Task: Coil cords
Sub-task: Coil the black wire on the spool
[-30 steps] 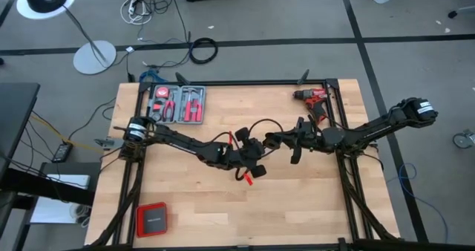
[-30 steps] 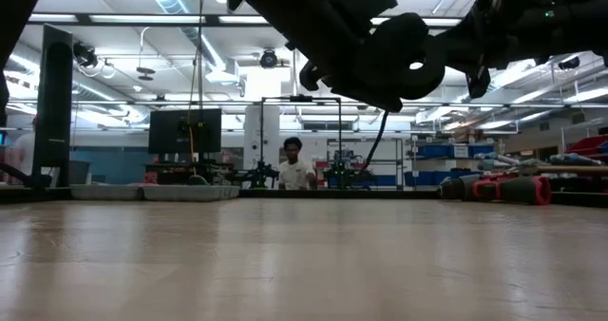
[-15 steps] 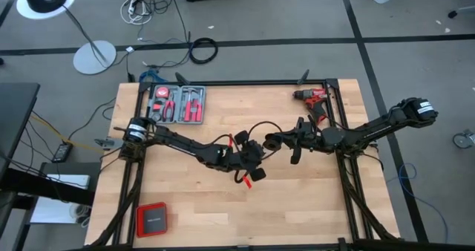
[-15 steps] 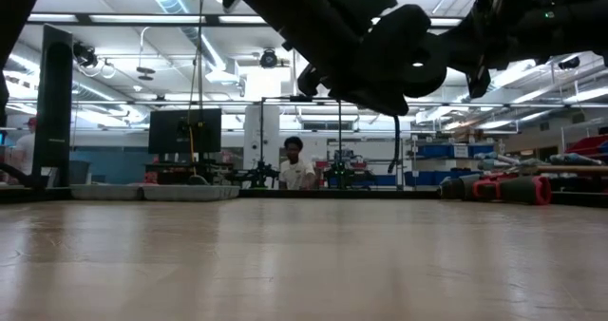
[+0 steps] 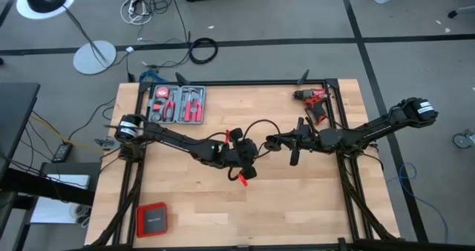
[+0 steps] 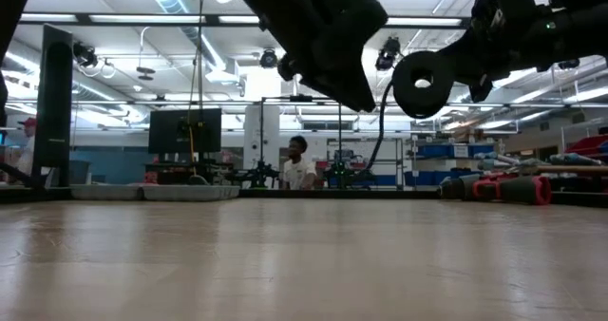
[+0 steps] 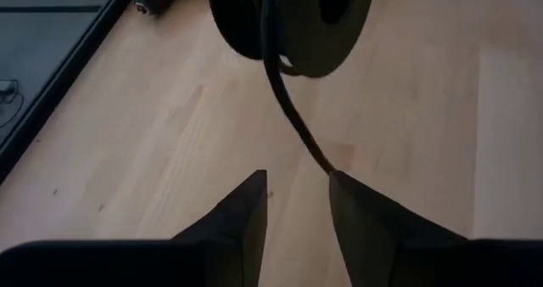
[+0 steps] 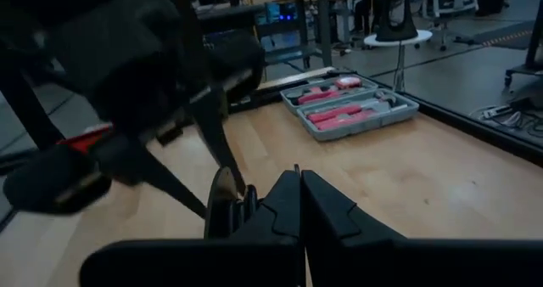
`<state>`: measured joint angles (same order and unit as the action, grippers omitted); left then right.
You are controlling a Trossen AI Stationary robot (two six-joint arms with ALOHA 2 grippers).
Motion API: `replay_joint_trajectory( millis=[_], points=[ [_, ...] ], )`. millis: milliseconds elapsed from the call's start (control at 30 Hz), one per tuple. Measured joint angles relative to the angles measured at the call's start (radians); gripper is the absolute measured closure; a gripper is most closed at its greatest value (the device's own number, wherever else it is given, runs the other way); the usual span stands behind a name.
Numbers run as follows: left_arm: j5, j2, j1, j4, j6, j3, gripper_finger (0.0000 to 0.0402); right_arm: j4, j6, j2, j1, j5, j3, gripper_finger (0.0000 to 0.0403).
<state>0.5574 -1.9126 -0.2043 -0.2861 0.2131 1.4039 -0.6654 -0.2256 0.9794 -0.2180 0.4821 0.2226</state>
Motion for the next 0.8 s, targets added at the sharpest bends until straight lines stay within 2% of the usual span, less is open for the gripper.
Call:
replay_joint_trajectory(
  millis=[100,300,467,800],
  points=[
    [-0.028,0.014,0.000,-0.049,-0.003,0.030,0.0270,0.013,0.021,0.000,0.000,-0.011,0.000,0.0401],
    [-0.229,0.014,0.006,-0.048,-0.104,0.086,0.0270,0.016,0.103,0.000,0.000,-0.050,0.000,0.0402],
    [-0.315,0.014,0.046,-0.051,-0.079,0.086,0.0270,0.015,0.179,0.000,-0.001,-0.094,0.000,0.0402],
    [-0.353,0.014,0.081,-0.042,-0.076,0.086,0.0270,0.016,0.229,0.000,0.004,-0.120,0.000,0.0402]
  ],
)
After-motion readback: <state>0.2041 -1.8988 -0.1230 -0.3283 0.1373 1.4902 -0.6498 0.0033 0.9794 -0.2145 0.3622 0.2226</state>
